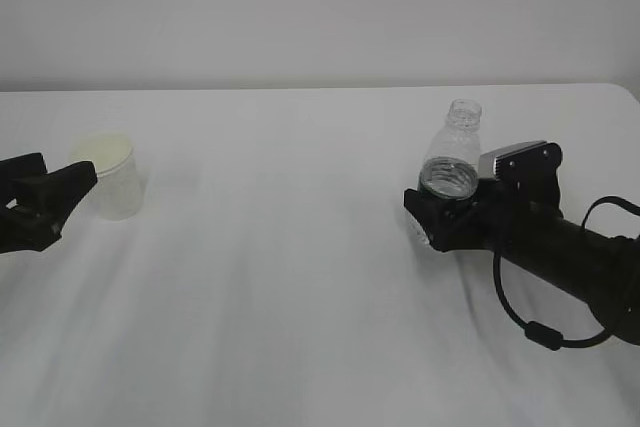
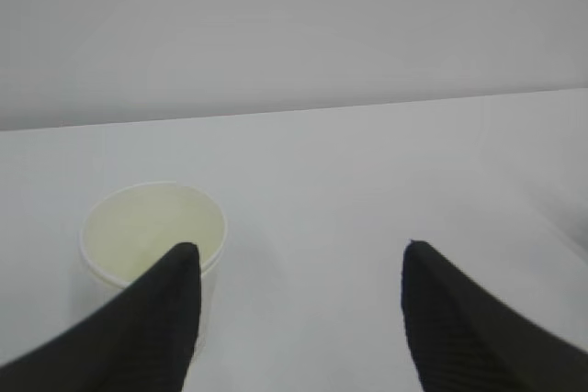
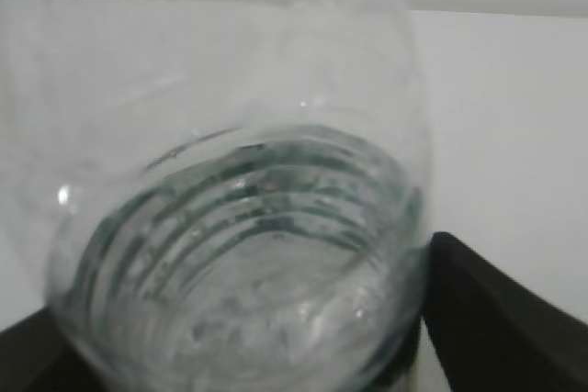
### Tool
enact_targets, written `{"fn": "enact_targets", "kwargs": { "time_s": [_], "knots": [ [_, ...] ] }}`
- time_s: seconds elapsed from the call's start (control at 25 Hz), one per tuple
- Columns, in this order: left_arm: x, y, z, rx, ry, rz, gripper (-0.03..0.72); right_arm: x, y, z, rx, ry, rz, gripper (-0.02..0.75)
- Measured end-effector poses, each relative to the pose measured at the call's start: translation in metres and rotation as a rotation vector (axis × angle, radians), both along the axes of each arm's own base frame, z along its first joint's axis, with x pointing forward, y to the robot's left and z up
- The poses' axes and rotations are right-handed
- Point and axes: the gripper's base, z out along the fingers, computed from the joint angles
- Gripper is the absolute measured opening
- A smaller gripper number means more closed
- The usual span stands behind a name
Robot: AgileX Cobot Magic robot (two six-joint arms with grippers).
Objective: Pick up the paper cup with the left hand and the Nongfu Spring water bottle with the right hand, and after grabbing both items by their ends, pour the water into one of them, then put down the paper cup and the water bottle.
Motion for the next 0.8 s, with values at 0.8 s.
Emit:
{"fn": "enact_targets", "kwargs": {
  "time_s": [0.8],
  "knots": [
    [0.0000, 0.0000, 0.0000, 0.000, 0.000, 0.000, 0.486, 0.0019, -0.0002, 0.0010, 0.002, -0.006, -0.006, 0.450]
  ]
}}
